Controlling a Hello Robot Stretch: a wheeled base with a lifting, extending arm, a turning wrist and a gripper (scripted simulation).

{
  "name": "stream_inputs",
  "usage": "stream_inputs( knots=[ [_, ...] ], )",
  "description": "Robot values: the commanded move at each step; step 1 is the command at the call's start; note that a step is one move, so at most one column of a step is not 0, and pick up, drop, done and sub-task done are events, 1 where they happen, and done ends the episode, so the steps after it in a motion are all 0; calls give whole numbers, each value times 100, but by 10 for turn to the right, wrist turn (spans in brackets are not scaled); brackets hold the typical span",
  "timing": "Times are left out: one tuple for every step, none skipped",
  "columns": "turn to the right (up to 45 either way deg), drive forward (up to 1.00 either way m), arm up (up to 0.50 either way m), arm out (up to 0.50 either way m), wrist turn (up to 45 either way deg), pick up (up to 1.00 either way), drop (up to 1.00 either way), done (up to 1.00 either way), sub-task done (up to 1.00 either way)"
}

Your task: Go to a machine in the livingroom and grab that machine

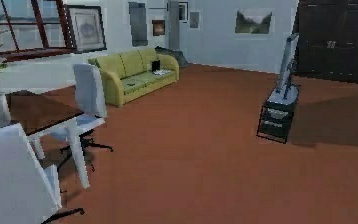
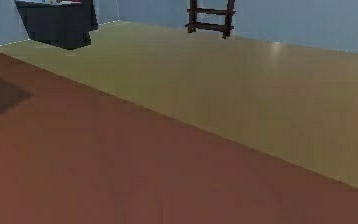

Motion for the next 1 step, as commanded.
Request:
stream_inputs(
  knots=[
    [0, 70, 0, 0, 0, 0, 0, 0, 0]
  ],
)
